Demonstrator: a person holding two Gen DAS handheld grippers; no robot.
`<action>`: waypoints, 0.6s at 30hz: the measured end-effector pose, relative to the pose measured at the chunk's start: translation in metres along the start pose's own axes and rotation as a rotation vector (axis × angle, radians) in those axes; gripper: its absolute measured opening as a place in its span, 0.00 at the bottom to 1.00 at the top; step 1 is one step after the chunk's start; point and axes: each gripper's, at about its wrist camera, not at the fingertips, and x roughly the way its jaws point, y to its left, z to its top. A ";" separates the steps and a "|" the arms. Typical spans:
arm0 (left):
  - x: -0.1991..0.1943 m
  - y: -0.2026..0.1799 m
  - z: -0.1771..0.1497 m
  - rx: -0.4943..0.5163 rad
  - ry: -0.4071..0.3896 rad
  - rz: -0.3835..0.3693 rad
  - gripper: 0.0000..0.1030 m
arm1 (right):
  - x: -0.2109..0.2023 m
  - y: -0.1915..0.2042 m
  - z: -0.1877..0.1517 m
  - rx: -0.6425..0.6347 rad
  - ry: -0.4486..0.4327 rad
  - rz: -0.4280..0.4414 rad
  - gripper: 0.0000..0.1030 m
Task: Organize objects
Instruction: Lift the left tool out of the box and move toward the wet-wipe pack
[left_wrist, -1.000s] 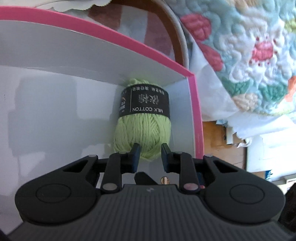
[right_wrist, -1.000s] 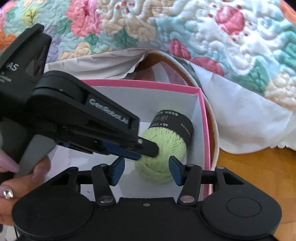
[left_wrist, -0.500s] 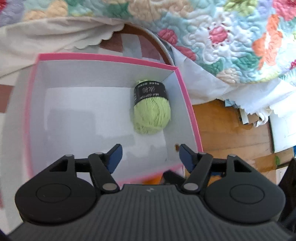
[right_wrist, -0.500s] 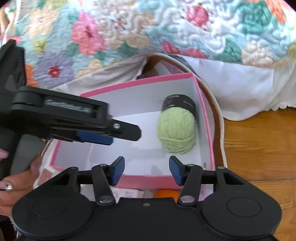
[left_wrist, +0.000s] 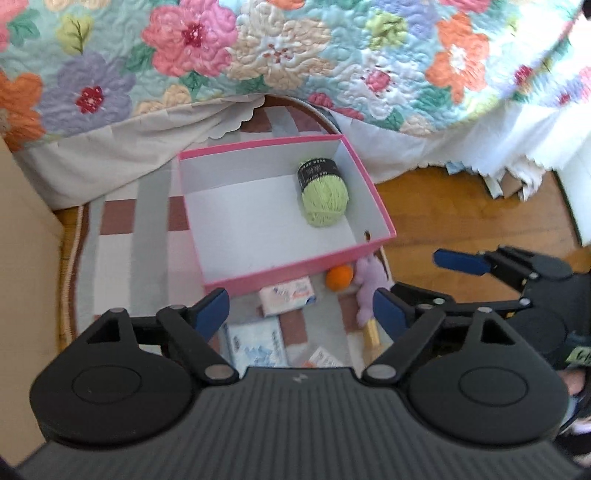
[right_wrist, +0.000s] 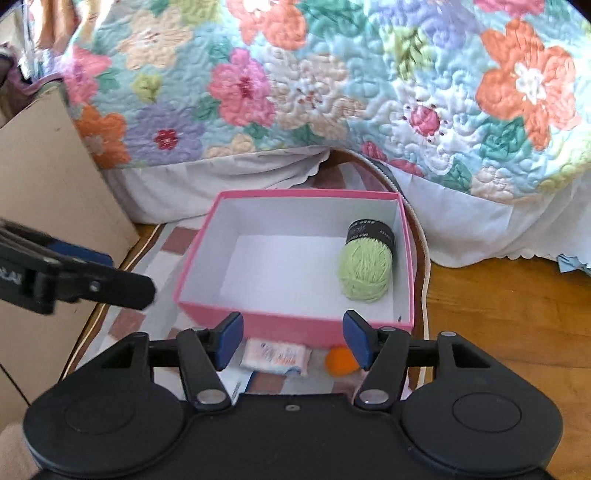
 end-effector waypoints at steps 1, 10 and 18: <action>-0.006 -0.002 -0.004 0.011 -0.001 -0.002 0.85 | -0.008 0.005 -0.003 -0.012 0.010 0.004 0.69; -0.040 0.001 -0.057 0.023 -0.008 -0.057 0.93 | -0.066 0.037 -0.037 -0.096 0.057 0.140 0.84; -0.014 0.024 -0.090 -0.009 0.040 -0.069 0.93 | -0.052 0.055 -0.071 -0.130 0.094 0.227 0.88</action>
